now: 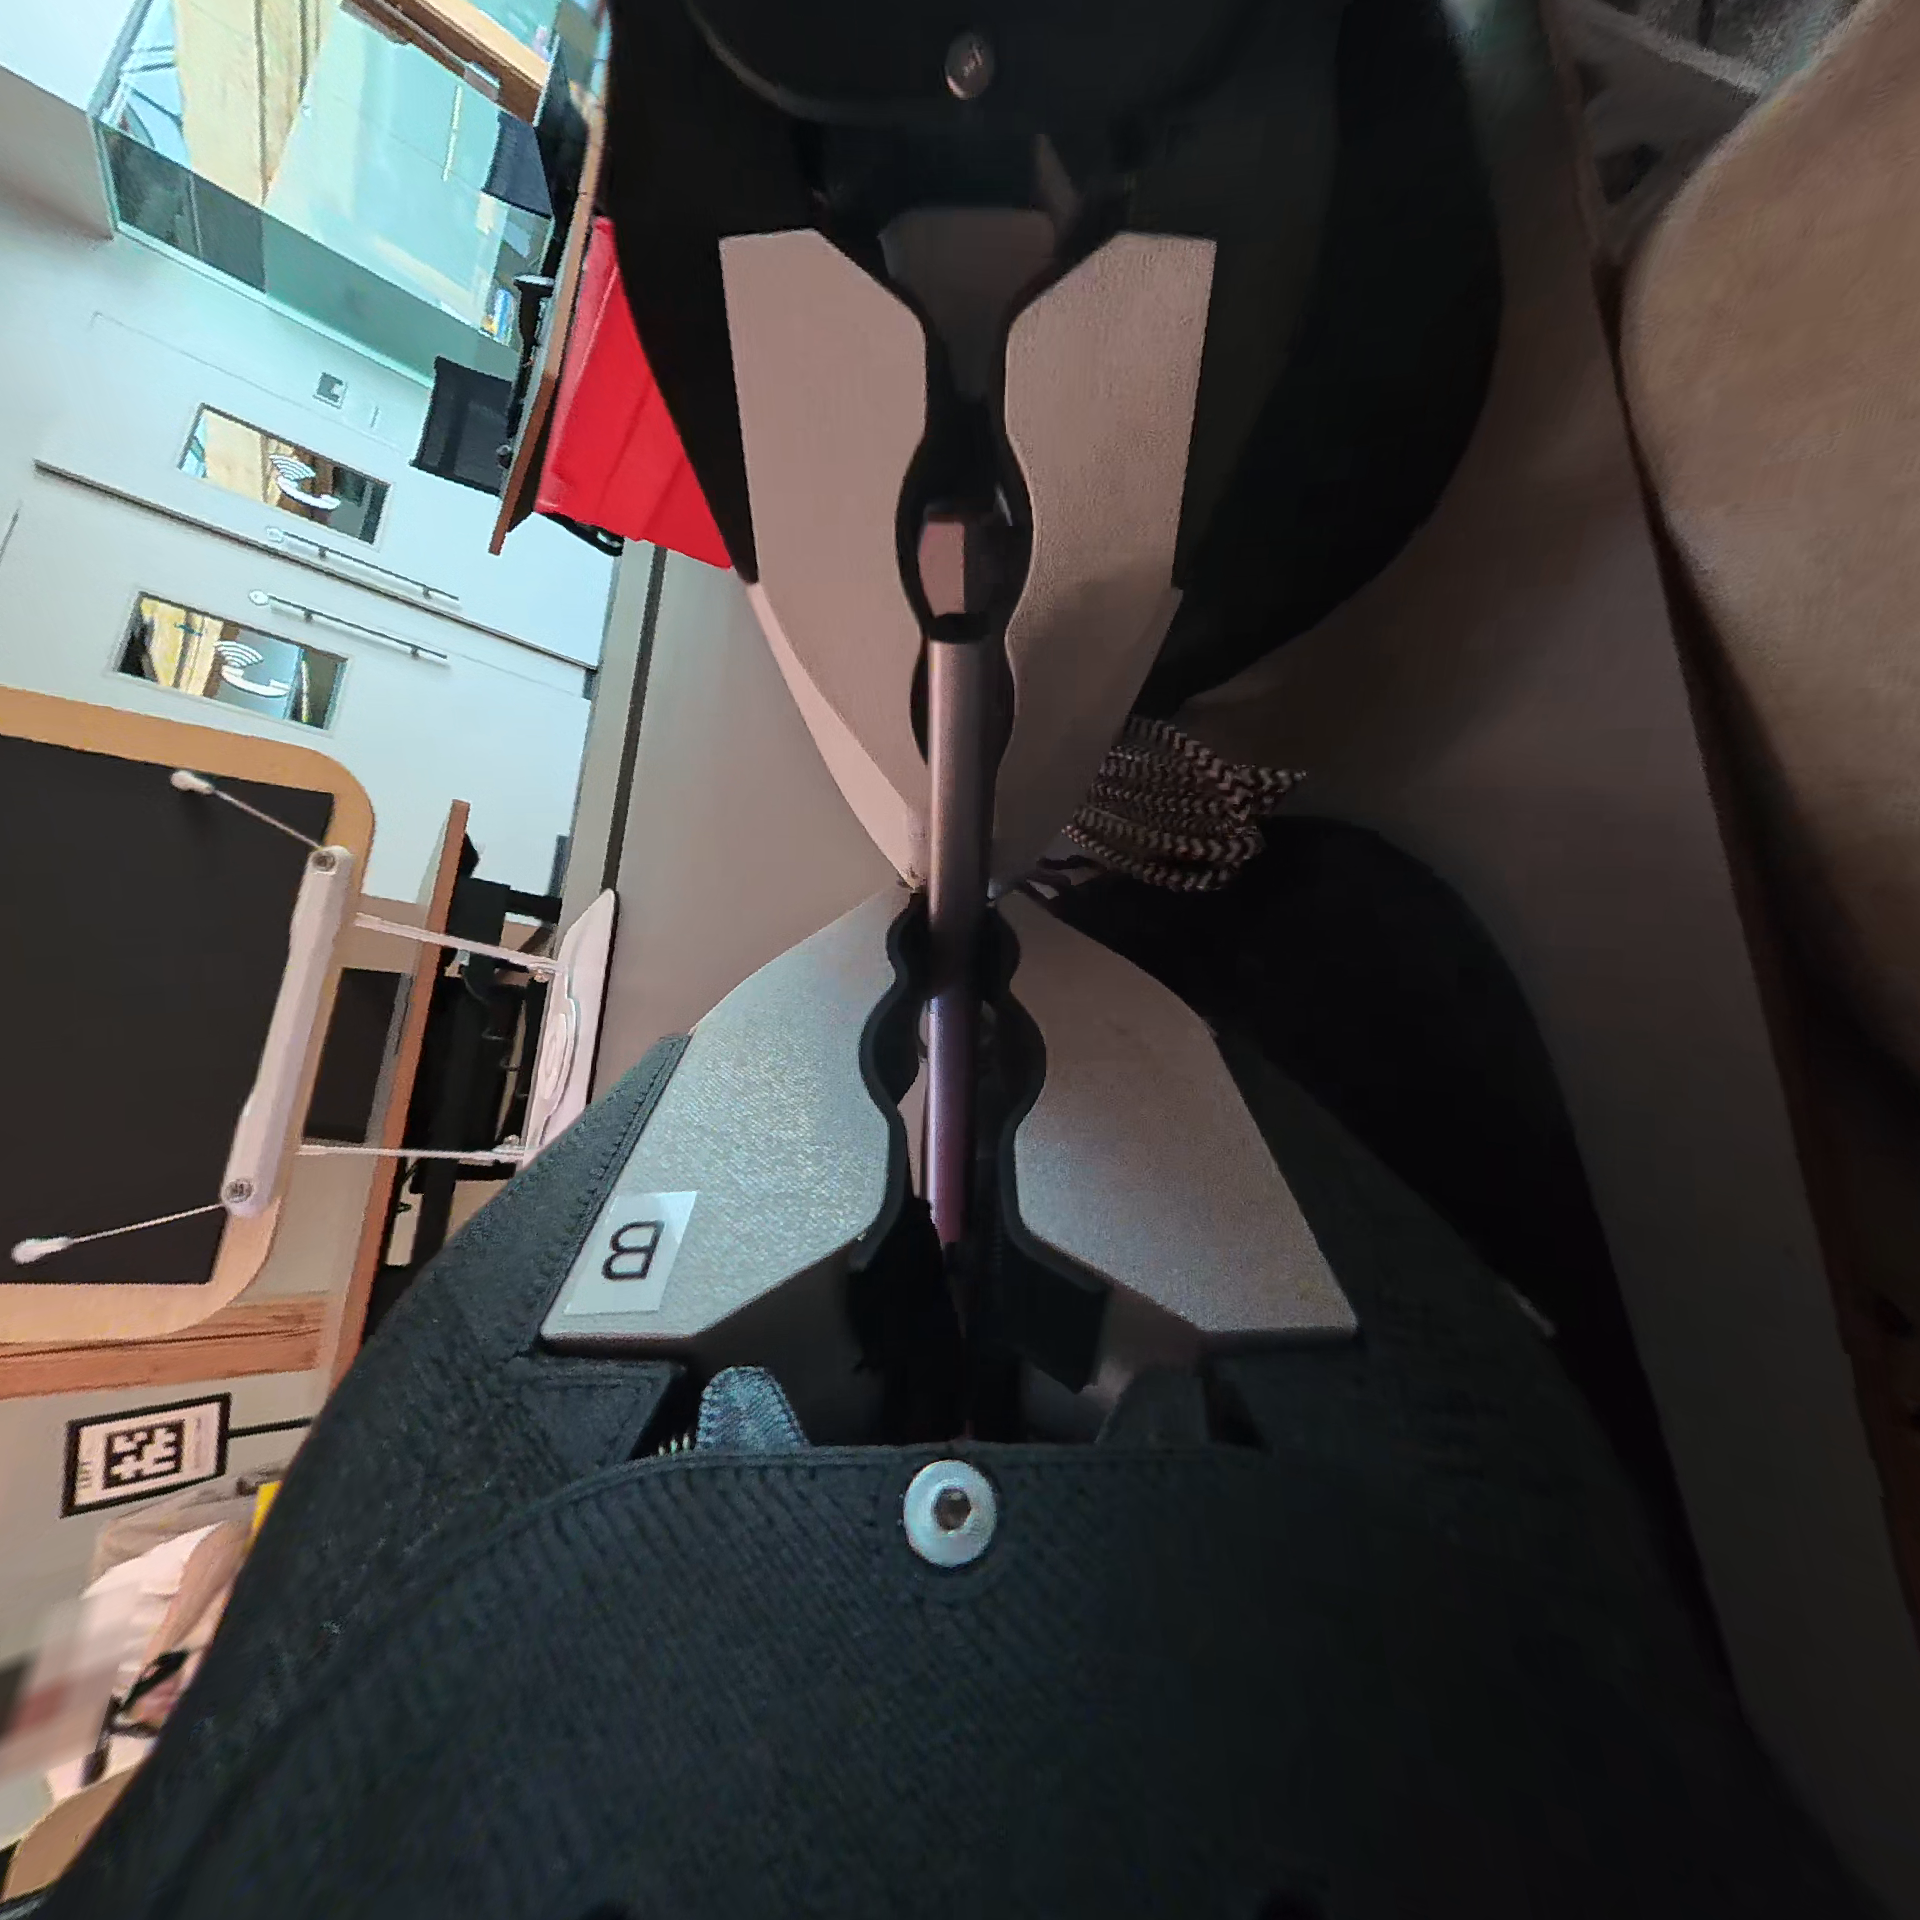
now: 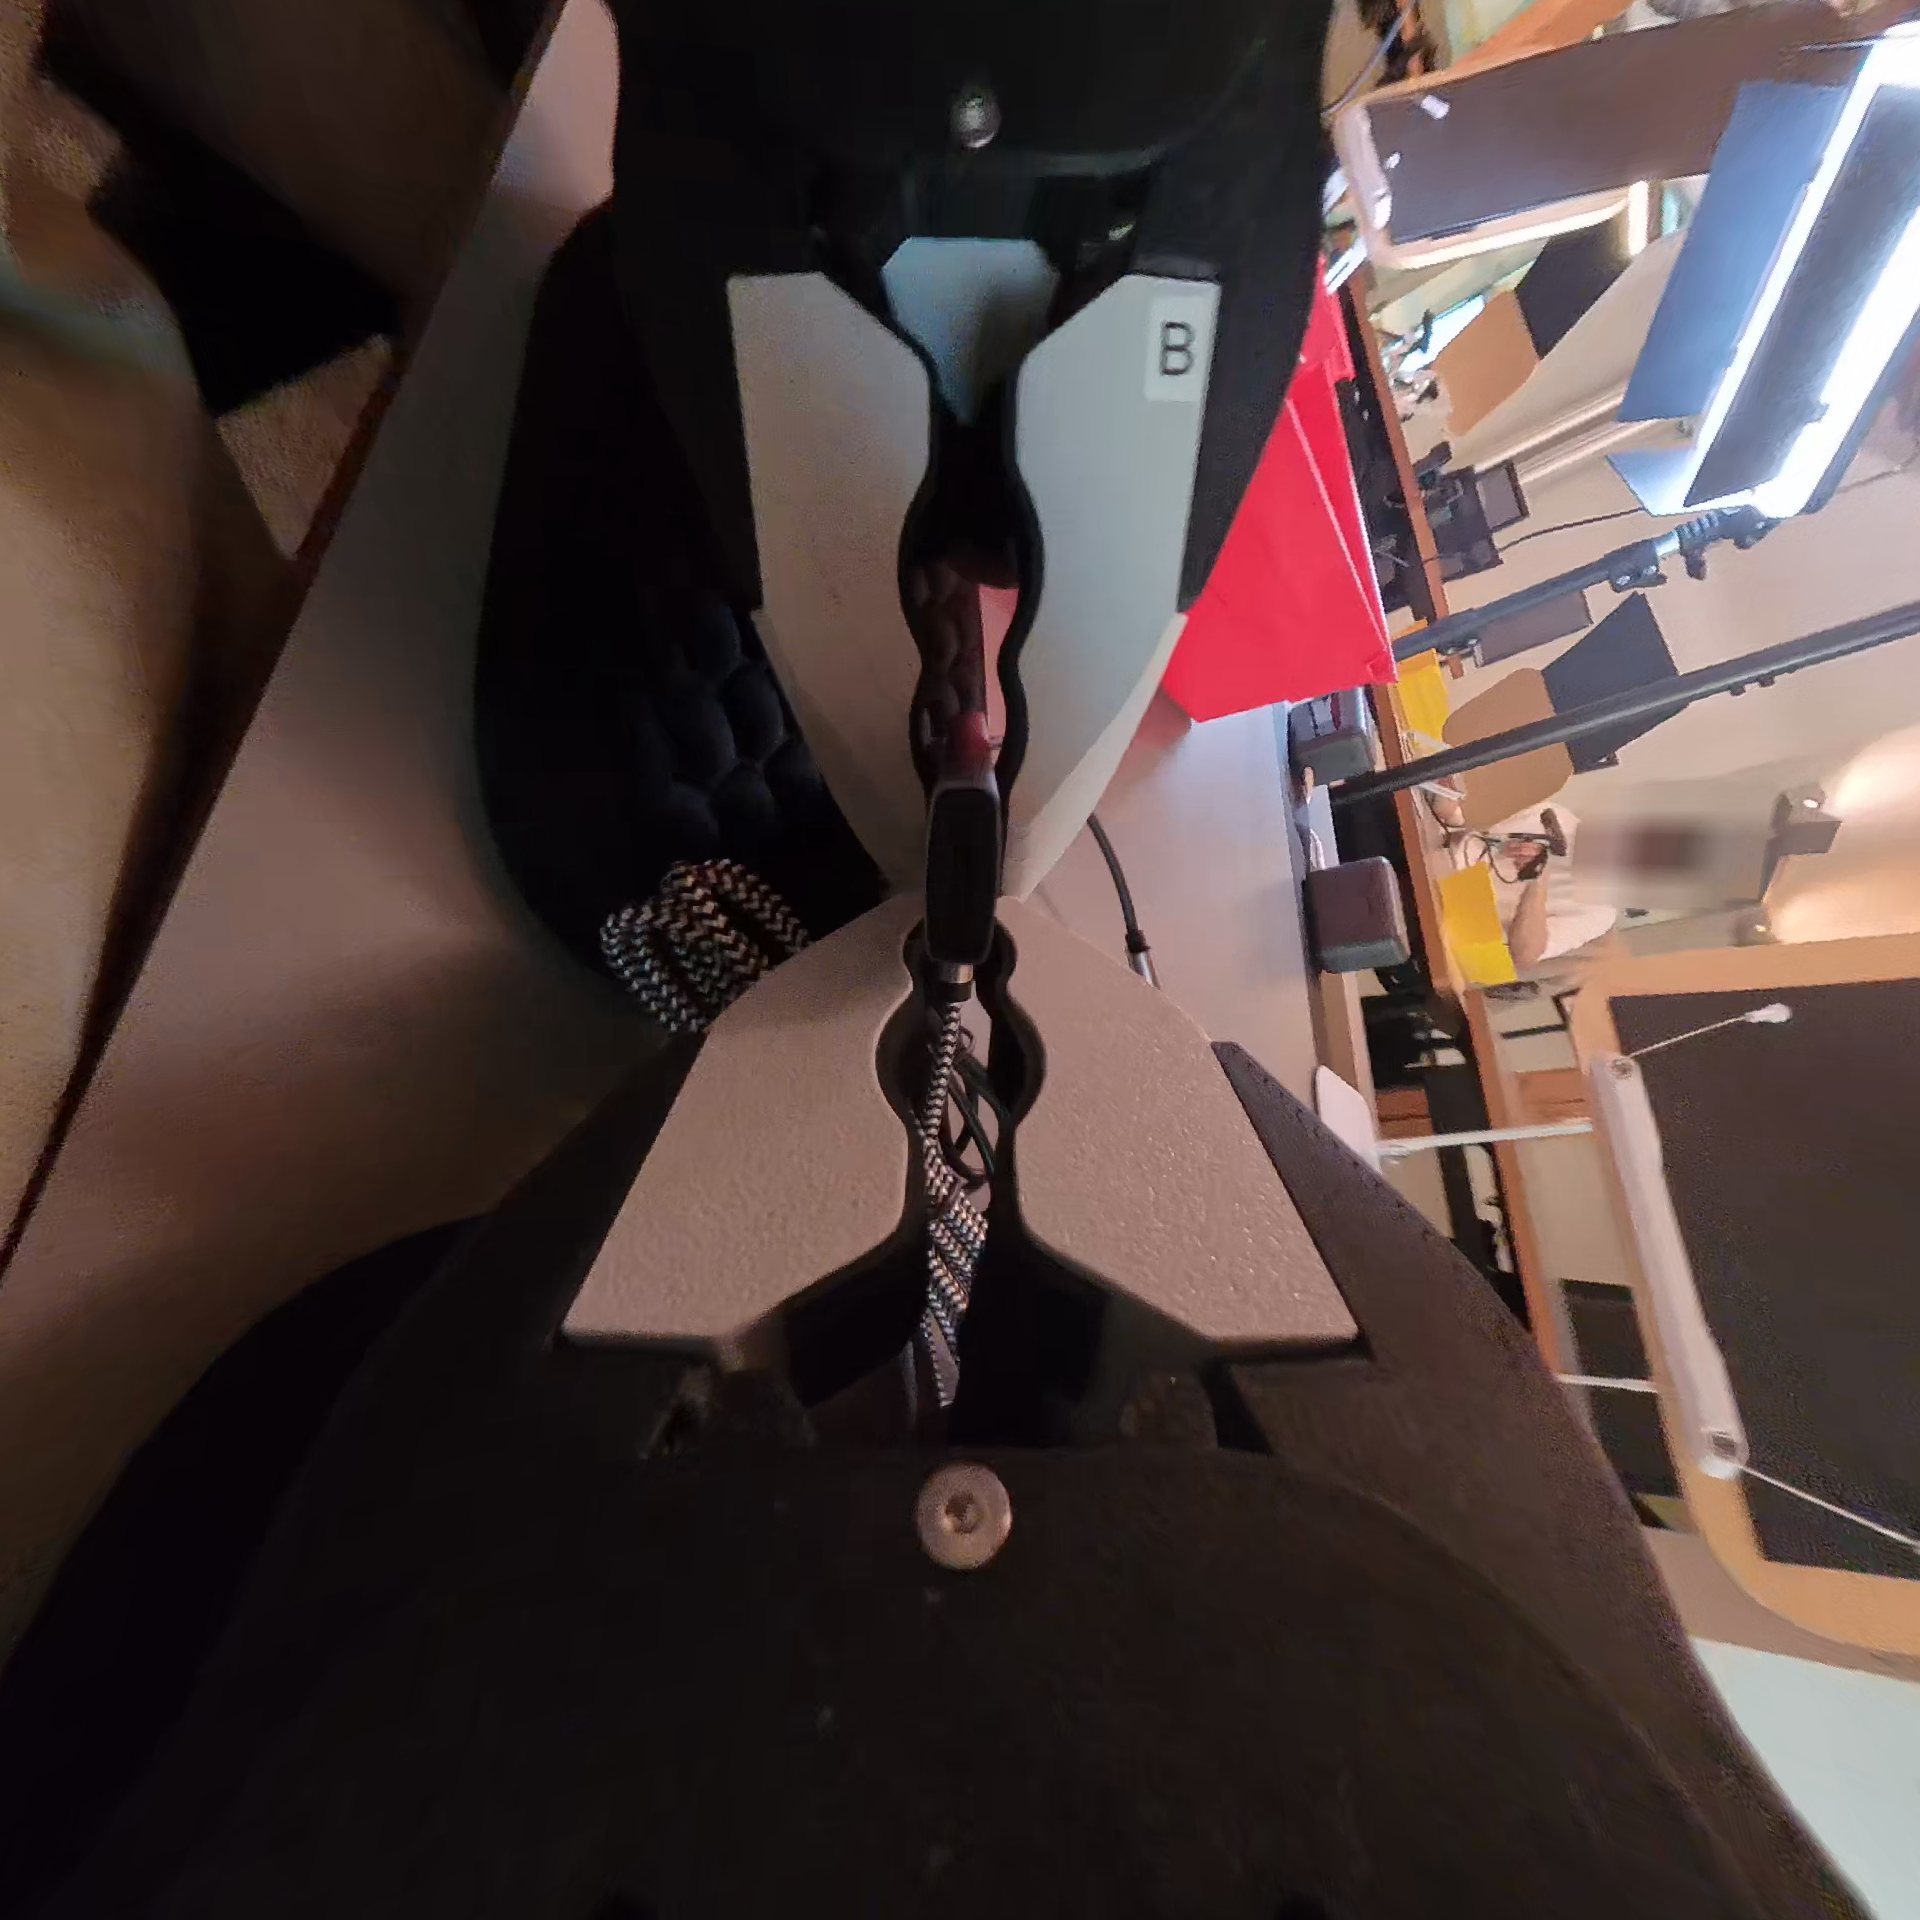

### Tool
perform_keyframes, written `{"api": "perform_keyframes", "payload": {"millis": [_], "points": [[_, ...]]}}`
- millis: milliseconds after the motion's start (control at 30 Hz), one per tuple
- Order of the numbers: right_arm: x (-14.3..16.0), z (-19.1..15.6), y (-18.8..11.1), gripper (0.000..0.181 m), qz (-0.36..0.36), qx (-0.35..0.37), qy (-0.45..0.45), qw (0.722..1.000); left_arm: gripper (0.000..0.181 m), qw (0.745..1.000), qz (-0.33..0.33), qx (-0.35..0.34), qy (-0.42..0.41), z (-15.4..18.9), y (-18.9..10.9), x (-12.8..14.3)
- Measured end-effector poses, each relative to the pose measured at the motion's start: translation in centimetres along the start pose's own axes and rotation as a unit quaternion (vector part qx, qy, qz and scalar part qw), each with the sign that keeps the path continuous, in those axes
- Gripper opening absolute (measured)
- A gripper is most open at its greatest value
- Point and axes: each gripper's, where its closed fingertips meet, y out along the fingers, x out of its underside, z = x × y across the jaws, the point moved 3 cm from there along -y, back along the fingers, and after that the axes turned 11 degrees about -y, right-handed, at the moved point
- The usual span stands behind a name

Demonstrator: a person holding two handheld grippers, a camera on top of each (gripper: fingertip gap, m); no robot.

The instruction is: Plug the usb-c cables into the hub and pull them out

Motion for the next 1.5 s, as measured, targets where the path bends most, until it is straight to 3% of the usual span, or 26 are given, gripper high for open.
{"api": "perform_keyframes", "payload": {"millis": [233, 433, 633, 700, 733, 767, 833, 900, 1000, 1067, 1100, 1200, 1267, 1367, 1500], "points": [[0.4, -0.7, 0.2, 0.007, -0.031, -0.031, -0.025, 0.999, 0.007, 1.0, -0.018, 0.014, -0.003, 0.7, -0.1, -0.1], [-0.4, -0.6, 0.3, 0.007, 0.011, -0.029, -0.016, 0.999, 0.006, 0.999, -0.003, 0.016, -0.033, 0.9, -1.3, -0.5], [-1.4, 1.1, -0.7, 0.007, 0.07, 0.001, 0.017, 0.997, 0.005, 0.992, 0.064, 0.029, -0.102, -0.5, -3.6, -2.0], [-0.2, 0.9, -0.5, 0.001, 0.052, -0.005, 0.024, 0.998, 0.006, 0.989, 0.083, 0.019, -0.123, -0.9, -3.8, -1.7], [3.2, 0.0, -0.2, 0.001, -0.038, -0.031, 0.009, 0.999, 0.007, 0.982, 0.118, 0.006, -0.146, -1.7, -4.7, -1.9], [5.9, -0.5, -0.8, 0.0, -0.071, -0.042, 0.024, 0.996, 0.006, 0.963, 0.181, -0.013, -0.199, -3.7, -6.8, -2.5], [4.6, 2.6, -2.4, 0.0, 0.02, 0.015, 0.122, 0.992, 0.007, 0.959, 0.183, -0.066, -0.208, -6.1, -7.9, -1.9], [2.7, 5.7, -3.4, 0.0, 0.081, 0.066, 0.14, 0.985, 0.007, 0.96, 0.163, -0.073, -0.214, -6.6, -6.5, -1.9], [1.2, 8.3, -4.7, 0.0, 0.137, 0.112, 0.174, 0.969, 0.007, 0.914, 0.201, -0.095, -0.339, -9.0, -5.9, -1.5], [0.8, 10.0, -5.8, 0.001, 0.168, 0.17, 0.233, 0.943, 0.007, 0.861, 0.246, -0.1, -0.434, -10.7, -6.2, -1.3], [0.3, 10.5, -6.4, 0.022, 0.184, 0.189, 0.249, 0.932, 0.007, 0.834, 0.255, -0.101, -0.478, -11.5, -6.2, -1.1], [-1.6, 11.9, -8.3, 0.025, 0.203, 0.281, 0.246, 0.905, 0.007, 0.746, 0.305, -0.109, -0.582, -13.1, -6.7, -0.8], [-3.8, 12.2, -8.6, 0.019, 0.213, 0.327, 0.212, 0.896, 0.007, 0.71, 0.327, -0.094, -0.616, -13.2, -6.6, -1.3], [-4.8, 11.9, -6.3, 0.015, 0.146, 0.308, 0.15, 0.928, 0.007, 0.712, 0.323, -0.053, -0.621, -12.2, -5.7, -2.6], [-2.8, 12.0, -4.4, 0.012, 0.11, 0.229, 0.188, 0.949, 0.007, 0.727, 0.303, -0.011, -0.616, -10.7, -4.8, -3.6]]}}
